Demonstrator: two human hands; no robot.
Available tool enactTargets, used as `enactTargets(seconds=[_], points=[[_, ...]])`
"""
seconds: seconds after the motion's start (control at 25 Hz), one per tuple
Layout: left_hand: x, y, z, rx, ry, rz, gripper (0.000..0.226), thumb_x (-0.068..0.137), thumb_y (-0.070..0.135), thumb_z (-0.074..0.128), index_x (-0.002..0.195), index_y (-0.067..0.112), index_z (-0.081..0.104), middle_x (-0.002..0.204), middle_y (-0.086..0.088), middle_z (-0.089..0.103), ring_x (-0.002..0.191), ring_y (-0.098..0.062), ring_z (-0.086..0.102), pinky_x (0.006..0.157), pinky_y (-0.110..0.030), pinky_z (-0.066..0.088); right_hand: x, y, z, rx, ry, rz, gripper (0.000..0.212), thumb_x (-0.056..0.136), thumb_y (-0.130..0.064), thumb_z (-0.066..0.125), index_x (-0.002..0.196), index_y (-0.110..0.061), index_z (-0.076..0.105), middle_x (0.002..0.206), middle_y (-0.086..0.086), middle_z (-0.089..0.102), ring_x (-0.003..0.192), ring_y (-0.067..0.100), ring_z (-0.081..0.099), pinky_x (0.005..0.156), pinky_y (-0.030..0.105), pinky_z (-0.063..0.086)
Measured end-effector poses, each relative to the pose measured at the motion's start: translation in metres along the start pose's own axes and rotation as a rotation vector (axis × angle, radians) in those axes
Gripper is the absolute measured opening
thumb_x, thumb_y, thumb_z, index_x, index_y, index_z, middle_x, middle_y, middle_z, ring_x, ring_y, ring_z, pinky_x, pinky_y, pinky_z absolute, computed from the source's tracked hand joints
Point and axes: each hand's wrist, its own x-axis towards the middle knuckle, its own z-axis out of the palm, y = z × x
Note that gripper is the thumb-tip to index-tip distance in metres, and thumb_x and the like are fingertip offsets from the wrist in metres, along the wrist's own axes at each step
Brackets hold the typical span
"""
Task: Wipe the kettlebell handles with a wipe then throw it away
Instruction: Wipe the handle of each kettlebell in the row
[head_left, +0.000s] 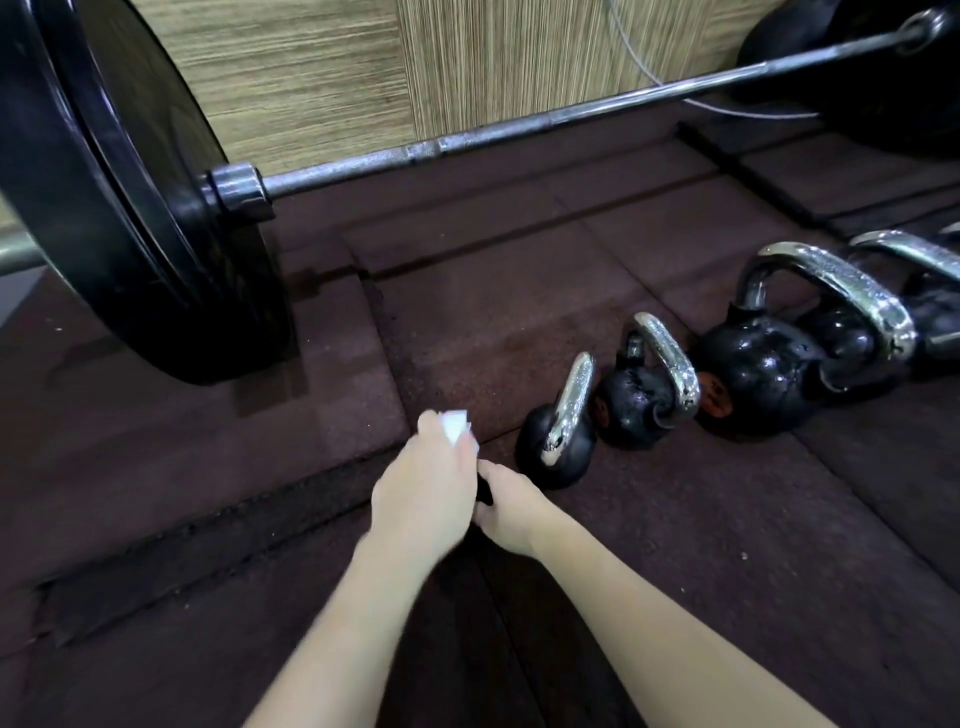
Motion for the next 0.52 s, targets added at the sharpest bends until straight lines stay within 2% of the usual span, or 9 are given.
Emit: enactTargets(seconds=[0.08,0.16,0.24,0.32,0.4,0.44,0.52], points=[[0.053,0.021,-0.015,0.075,-0.216,-0.029,0.038,0.109,0.030,0.035,0.132,0.008,0.056,0.134,-0.017,0.063,0.122,-0.040,0.060,0.095,-0.041,0.048,0.000,0.001,0.001,0.027,0.002,0.020,0.048,0.093,-0.030,0.067,0.137,-0.018,0.053,0.131,0.005,0.064,0.123,0.023,0.058,0.103,0.030,0.043],[0.080,0.027,-0.016,0.068,-0.319,-0.074,0.042,0.109,0.028,0.037,0.132,0.002,0.060,0.136,-0.021,0.062,0.125,-0.040,0.059,0.099,-0.043,0.047,-0.001,0.001,0.002,0.039,0.001,0.036,0.050,0.093,-0.032,0.067,0.138,-0.019,0.052,0.133,0.004,0.061,0.125,0.021,0.056,0.103,0.028,0.041],[0.072,0.012,-0.001,0.055,-0.215,-0.035,0.040,0.108,0.032,0.037,0.131,0.006,0.056,0.125,-0.021,0.066,0.116,-0.042,0.062,0.092,-0.045,0.049,0.000,0.002,0.001,0.044,0.000,0.030,0.050,0.092,-0.032,0.068,0.138,-0.019,0.052,0.133,0.004,0.061,0.125,0.022,0.055,0.102,0.028,0.041],[0.035,-0.022,0.025,-0.152,-0.020,-0.016,0.039,0.105,0.025,0.047,0.139,0.007,0.050,0.117,-0.020,0.068,0.107,-0.044,0.065,0.085,-0.044,0.047,0.001,0.003,0.002,0.025,0.007,0.009,0.050,0.091,-0.029,0.068,0.138,-0.018,0.053,0.133,0.006,0.061,0.125,0.024,0.055,0.103,0.031,0.042],[-0.006,-0.054,0.053,-0.386,0.042,-0.064,0.058,0.099,0.015,0.056,0.152,0.003,0.036,0.120,-0.023,0.069,0.106,-0.046,0.065,0.088,-0.042,0.045,0.003,0.005,0.002,0.035,0.012,0.009,0.052,0.092,-0.027,0.068,0.140,-0.016,0.051,0.136,0.008,0.058,0.129,0.025,0.052,0.107,0.032,0.040],[-0.024,-0.061,0.058,-0.432,0.077,-0.063,0.065,0.097,0.021,0.057,0.155,0.011,0.030,0.121,-0.018,0.070,0.105,-0.045,0.066,0.089,-0.043,0.047,0.003,0.006,0.002,0.042,0.017,0.008,0.054,0.092,-0.028,0.068,0.141,-0.016,0.050,0.139,0.009,0.056,0.132,0.026,0.050,0.109,0.032,0.038],[-0.053,-0.057,0.050,-0.474,0.158,-0.016,0.063,0.099,0.034,0.051,0.156,0.029,0.023,0.121,0.011,0.065,0.105,-0.036,0.067,0.085,-0.043,0.047,0.003,0.006,0.002,0.048,0.017,0.015,0.059,0.091,-0.030,0.070,0.144,-0.014,0.048,0.143,0.010,0.053,0.135,0.026,0.047,0.112,0.031,0.035]])
